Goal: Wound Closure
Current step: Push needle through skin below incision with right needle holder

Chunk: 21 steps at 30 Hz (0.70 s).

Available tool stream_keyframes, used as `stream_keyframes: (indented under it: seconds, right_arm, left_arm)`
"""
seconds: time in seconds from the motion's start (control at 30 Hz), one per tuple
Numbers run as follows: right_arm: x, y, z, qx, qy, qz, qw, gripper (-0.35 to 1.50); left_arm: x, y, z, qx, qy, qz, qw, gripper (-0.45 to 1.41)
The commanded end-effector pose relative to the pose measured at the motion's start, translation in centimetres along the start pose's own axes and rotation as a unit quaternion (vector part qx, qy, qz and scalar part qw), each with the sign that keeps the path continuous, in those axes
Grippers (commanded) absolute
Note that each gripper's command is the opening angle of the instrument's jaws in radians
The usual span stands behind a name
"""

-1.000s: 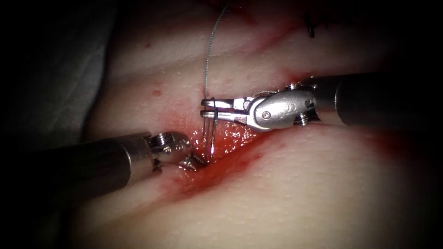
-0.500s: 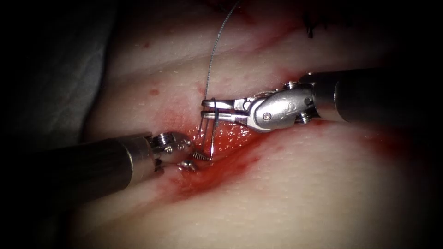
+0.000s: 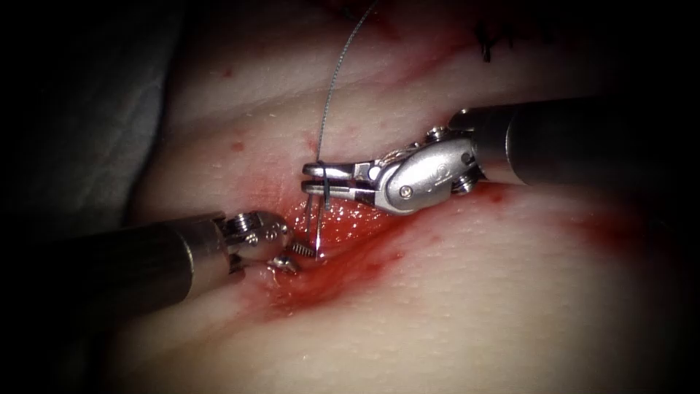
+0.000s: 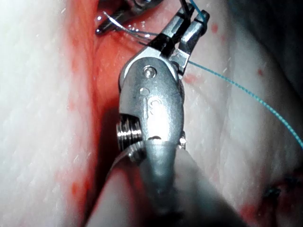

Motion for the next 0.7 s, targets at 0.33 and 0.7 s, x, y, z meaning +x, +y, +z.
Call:
stream_keyframes:
  seconds: [0.33, 0.7]
  right_arm:
    - [-0.11, -0.14, 0.03, 0.011, -0.018, -0.009, 1.0, -0.35]
    - [-0.15, -0.13, 0.09, 0.001, -0.031, -0.019, 0.999, -0.35]
  left_arm:
    - [0.02, -0.02, 0.07, -0.001, 0.0, 0.001, 1.0, 0.89]
    - [0.02, 0.0, 0.07, -0.001, 0.0, 0.001, 1.0, 0.89]
